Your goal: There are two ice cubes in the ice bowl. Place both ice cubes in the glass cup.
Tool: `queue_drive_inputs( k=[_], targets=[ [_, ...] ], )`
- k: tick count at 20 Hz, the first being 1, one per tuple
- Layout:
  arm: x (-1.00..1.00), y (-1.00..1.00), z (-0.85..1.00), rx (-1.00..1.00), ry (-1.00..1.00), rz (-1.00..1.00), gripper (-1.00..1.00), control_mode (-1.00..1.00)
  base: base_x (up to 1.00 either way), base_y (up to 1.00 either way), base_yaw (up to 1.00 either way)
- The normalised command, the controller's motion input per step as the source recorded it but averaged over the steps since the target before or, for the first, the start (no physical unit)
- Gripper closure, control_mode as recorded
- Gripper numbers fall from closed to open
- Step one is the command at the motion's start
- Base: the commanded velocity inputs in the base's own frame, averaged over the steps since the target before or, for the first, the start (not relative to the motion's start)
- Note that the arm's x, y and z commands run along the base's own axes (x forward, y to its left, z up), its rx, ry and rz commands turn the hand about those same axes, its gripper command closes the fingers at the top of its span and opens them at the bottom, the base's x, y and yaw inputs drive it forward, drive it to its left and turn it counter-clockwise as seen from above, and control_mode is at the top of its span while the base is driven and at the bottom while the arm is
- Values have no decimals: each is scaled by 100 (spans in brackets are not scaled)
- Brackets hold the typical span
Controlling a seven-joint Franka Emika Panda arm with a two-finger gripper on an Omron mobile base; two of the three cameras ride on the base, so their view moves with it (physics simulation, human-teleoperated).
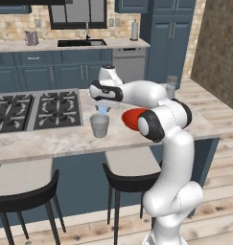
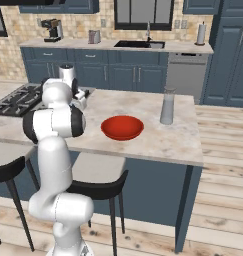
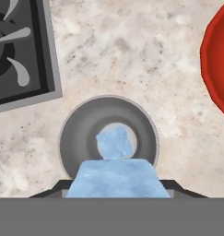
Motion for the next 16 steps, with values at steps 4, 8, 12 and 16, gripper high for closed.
queue_drive_inputs(
  k=[4, 8, 12, 16],
  targets=[
    [0, 0, -12, 0, 0, 0, 100, -100, 0, 0, 0],
    [0, 0, -8, 0, 0, 0, 100, -100, 0, 0, 0],
    [0, 0, -5, 0, 0, 0, 100, -100, 0, 0, 0],
    [5, 0, 0, 0, 0, 0, 100, -100, 0, 0, 0]
  ],
)
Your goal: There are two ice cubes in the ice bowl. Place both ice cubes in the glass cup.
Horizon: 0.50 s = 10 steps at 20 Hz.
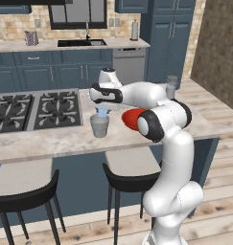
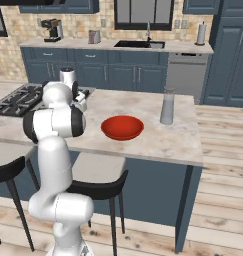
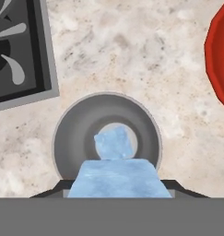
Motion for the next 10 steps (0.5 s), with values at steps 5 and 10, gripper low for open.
queue_drive_inputs(
  k=[5, 10],
  targets=[
    [10, 0, 0, 0, 0, 0, 100, -100, 0, 0, 0],
    [5, -1, 0, 0, 0, 0, 100, -100, 0, 0, 0]
  ],
)
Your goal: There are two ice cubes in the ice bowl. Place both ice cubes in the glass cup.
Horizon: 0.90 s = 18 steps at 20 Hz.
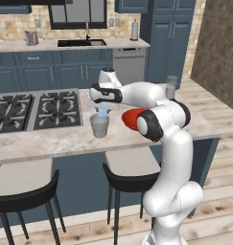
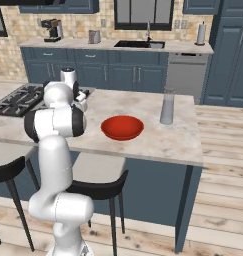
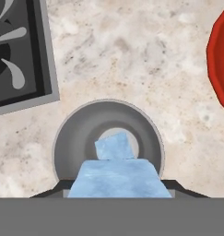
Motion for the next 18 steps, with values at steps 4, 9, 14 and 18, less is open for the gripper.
queue_drive_inputs(
  k=[4, 9, 14, 18],
  targets=[
    [0, 0, 0, 0, 0, 0, 100, -100, 0, 0, 0],
    [2, 0, -3, 0, 0, 0, -100, -100, 0, 0, 0],
    [8, 0, 0, 0, 0, 0, -100, -100, 0, 0, 0],
    [7, 0, 0, 0, 0, 0, -100, -100, 0, 0, 0]
  ],
)
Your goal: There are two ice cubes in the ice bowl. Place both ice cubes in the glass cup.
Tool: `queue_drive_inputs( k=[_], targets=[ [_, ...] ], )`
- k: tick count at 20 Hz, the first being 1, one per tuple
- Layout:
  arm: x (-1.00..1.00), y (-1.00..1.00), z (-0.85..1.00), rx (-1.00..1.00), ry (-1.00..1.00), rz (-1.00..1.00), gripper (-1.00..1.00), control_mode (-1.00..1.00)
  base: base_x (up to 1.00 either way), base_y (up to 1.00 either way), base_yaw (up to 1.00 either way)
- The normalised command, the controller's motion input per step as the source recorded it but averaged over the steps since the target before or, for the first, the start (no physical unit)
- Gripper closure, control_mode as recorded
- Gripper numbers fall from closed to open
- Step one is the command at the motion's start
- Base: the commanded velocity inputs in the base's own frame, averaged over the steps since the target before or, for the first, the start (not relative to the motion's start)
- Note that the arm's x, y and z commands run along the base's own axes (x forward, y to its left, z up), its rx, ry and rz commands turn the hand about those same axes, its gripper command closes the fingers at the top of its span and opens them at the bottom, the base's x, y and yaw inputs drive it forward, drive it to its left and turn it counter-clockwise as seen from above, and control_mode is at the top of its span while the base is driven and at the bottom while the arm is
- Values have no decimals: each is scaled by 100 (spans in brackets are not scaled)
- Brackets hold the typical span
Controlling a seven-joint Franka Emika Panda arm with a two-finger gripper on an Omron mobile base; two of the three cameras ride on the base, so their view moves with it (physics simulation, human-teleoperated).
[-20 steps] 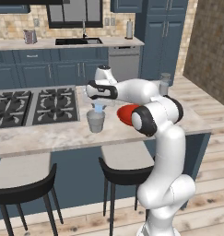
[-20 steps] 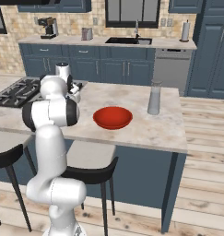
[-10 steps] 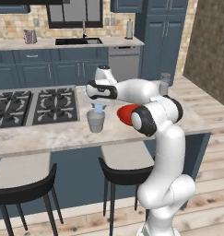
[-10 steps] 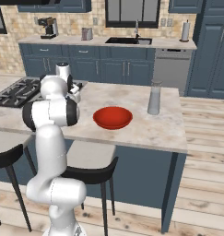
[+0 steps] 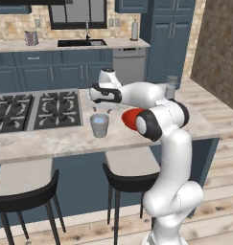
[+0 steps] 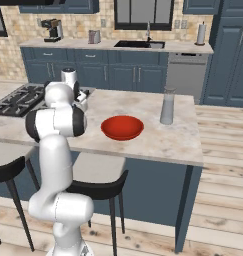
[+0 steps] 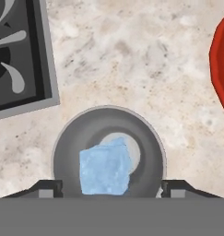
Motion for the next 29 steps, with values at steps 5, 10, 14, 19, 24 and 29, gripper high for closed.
queue_drive_inputs(
  k=[5, 10, 14, 19, 24, 29],
  targets=[
    [7, 0, 0, 0, 0, 0, -100, -100, 0, 0, 0],
    [-71, -36, 8, 4, 0, 0, -100, -100, 0, 0, 0],
    [-100, -53, 55, 12, -8, -1, -100, -100, 0, 0, 0],
    [-100, -67, 83, 12, -15, -1, -100, -100, 0, 0, 0],
    [-100, -91, 53, 1, -11, 0, -100, -100, 0, 0, 0],
    [-100, -100, -6, 0, -24, 0, -100, -100, 0, 0, 0]
  ],
)
